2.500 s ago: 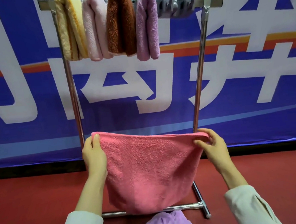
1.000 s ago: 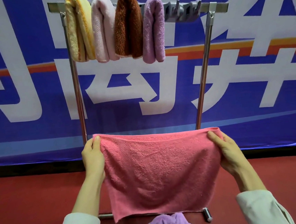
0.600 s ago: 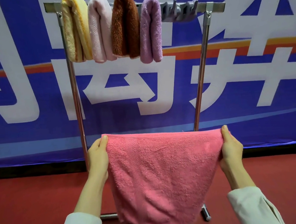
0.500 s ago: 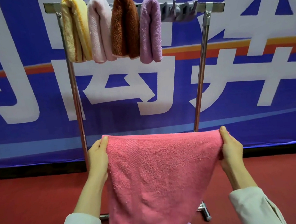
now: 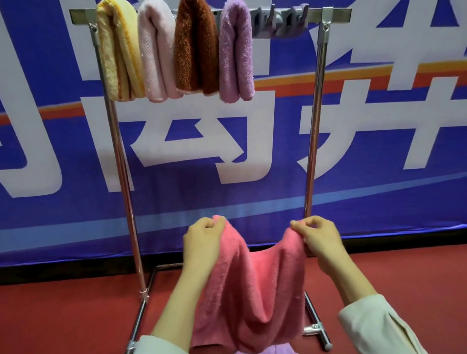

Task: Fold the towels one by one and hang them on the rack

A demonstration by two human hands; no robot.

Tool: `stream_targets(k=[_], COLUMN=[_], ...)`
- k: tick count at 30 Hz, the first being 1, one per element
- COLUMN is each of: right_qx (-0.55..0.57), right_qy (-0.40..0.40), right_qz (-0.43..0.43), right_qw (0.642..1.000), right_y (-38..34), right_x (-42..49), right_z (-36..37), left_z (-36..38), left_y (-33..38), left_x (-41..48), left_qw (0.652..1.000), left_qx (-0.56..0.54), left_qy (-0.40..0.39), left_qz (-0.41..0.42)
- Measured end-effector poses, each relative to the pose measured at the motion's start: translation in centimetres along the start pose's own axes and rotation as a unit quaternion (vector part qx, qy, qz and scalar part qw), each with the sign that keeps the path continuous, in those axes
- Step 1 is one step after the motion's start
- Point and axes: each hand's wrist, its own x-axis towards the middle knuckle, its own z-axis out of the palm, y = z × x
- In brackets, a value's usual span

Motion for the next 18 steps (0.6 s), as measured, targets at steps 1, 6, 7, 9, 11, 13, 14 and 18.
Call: stream_targets(k=[1,6,7,9,11,13,14,18], right_qx=[-0.009,-0.047,-0.036,0.011,0.057,0.059,0.04,-0.043], right_qy=[-0.004,-0.101,-0.125,-0.184,-0.253,-0.28,-0.268,-0.207], right_qz=[-0.024,-0.155,-0.147,-0.107,-0.084,-0.097,-0.115,-0.181], right_qw=[1.0,0.982,0.981,0.977,0.962,0.953,0.956,0.96], right_y=[-0.7,-3.1,-3.4,-3.7,-3.8,-3.6,-3.6,-3.4], right_x=[-0.7,-4.0,-4.4,-4.8,-4.8,-4.6,-4.7,-4.8], right_z=[0.6,3.1,3.4,3.5,3.1,2.8,2.6,2.6], left_z=[0.5,1.9,1.9,1.8,1.3,1.0,1.0,1.2], left_y=[0.5,1.1,1.1,1.1,1.0,0.9,0.8,0.7], left_x=[-0.5,-1.8,-1.9,-1.8,-1.6,-1.5,-1.4,-1.5], left_qw=[1.0,0.998,0.997,0.997,0.997,0.996,0.995,0.987], left_qx=[0.013,-0.014,-0.021,-0.031,-0.046,-0.061,-0.059,-0.066], left_qy=[-0.014,-0.054,-0.061,-0.065,-0.059,-0.065,-0.073,-0.14], left_qz=[0.01,0.032,0.034,0.037,0.03,0.027,0.032,0.031])
